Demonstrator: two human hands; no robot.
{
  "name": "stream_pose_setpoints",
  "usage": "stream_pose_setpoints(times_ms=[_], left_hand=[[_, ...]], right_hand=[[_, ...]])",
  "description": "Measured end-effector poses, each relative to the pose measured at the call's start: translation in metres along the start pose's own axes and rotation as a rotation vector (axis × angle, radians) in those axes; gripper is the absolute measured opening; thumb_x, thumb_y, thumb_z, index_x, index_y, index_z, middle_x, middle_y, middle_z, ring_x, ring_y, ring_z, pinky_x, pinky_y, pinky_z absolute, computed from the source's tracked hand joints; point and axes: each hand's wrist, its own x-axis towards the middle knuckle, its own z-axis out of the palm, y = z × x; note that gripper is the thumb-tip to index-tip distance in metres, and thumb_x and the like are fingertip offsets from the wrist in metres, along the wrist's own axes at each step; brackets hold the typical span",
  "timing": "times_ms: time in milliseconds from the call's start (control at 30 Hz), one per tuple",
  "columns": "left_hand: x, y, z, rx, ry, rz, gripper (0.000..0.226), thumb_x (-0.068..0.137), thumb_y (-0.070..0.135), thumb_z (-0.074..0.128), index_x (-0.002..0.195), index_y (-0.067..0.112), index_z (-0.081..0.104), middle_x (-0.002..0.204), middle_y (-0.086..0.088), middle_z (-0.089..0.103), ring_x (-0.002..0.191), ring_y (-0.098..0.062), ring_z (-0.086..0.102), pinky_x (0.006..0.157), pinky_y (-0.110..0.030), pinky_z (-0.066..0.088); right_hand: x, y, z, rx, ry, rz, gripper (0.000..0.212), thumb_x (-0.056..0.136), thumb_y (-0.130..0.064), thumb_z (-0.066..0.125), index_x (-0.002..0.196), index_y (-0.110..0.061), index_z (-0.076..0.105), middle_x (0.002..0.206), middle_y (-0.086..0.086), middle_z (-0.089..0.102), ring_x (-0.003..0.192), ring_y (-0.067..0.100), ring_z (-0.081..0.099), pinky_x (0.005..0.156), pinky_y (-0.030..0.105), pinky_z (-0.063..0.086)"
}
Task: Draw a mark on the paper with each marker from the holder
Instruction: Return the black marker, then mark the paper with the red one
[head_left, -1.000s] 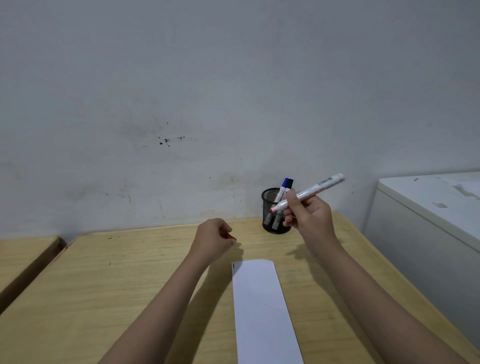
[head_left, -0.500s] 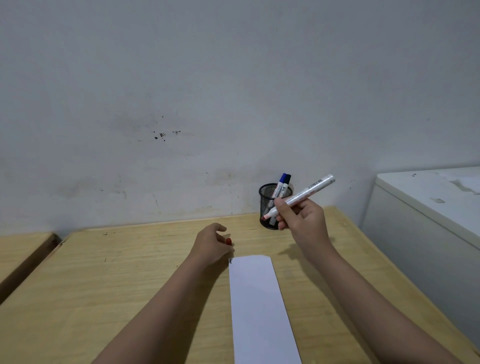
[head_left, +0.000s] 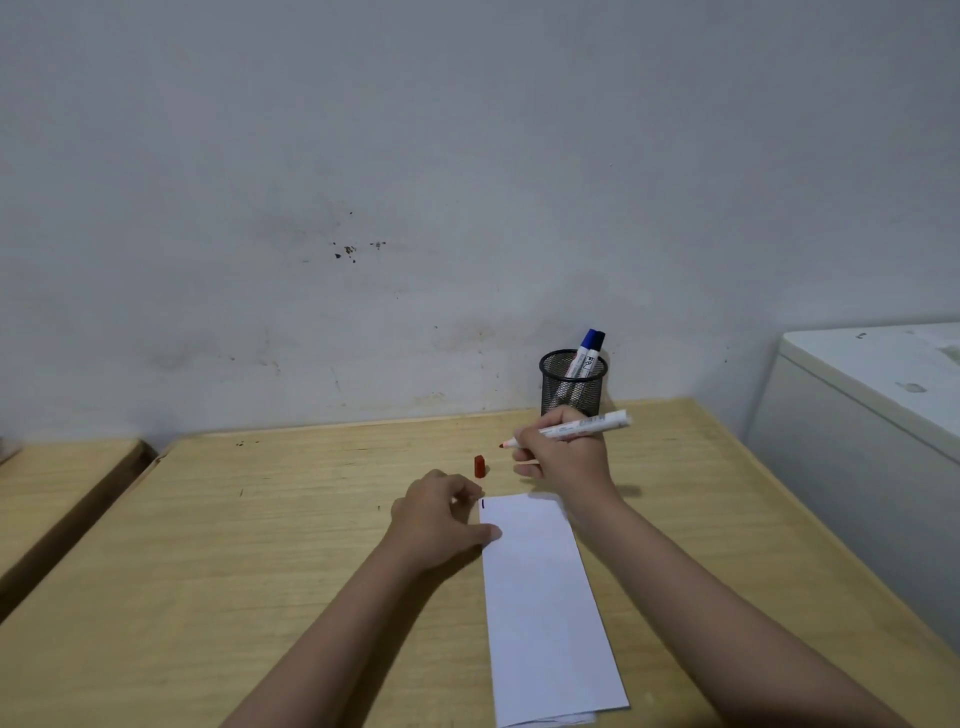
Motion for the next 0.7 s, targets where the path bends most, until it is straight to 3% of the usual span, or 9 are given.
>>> stream_pose_setpoints(times_ms=[100, 333, 567, 700], left_hand=[[0.001, -0.001, 0.001, 0.037, 0.006, 0.026, 0.05, 0.061, 0.053, 0.074, 0.106, 0.035, 0.061, 0.105, 0.011, 0.052, 0.098, -0.01, 0.05, 0.091, -0.037, 0.038], [0.003, -0.01, 0.002, -0.013, 0.027, 0.029, 0.049, 0.057, 0.059, 0.075, 0.101, 0.04, 0.064, 0.103, 0.011, 0.053, 0.095, -0.01, 0.051, 0.089, -0.037, 0.037], [0.002, -0.014, 0.003, -0.063, 0.057, 0.061, 0.047, 0.055, 0.058, 0.077, 0.097, 0.04, 0.066, 0.099, 0.011, 0.055, 0.089, -0.006, 0.053, 0.088, -0.037, 0.038], [0.001, -0.013, 0.004, -0.077, 0.075, 0.072, 0.048, 0.055, 0.057, 0.078, 0.098, 0.039, 0.068, 0.097, 0.011, 0.054, 0.089, -0.006, 0.051, 0.087, -0.037, 0.039]], right_hand=[[0.002, 0.019, 0.009, -0.104, -0.014, 0.028, 0.024, 0.075, -0.021, 0.076, 0.069, -0.014, 0.053, 0.065, 0.011, 0.072, 0.056, 0.02, 0.066, 0.06, 0.038, 0.055], [-0.001, 0.044, 0.012, -0.207, 0.037, 0.005, 0.023, 0.078, -0.011, 0.073, 0.068, -0.005, 0.052, 0.053, 0.008, 0.068, 0.05, 0.021, 0.068, 0.05, 0.033, 0.058], [0.0, 0.049, 0.012, -0.275, 0.049, -0.04, 0.026, 0.079, -0.013, 0.069, 0.07, 0.001, 0.049, 0.058, 0.016, 0.069, 0.057, 0.03, 0.071, 0.051, 0.038, 0.057], [0.002, 0.051, 0.011, -0.269, 0.056, -0.034, 0.026, 0.079, -0.012, 0.07, 0.065, -0.006, 0.049, 0.06, 0.018, 0.069, 0.057, 0.031, 0.071, 0.05, 0.036, 0.057]])
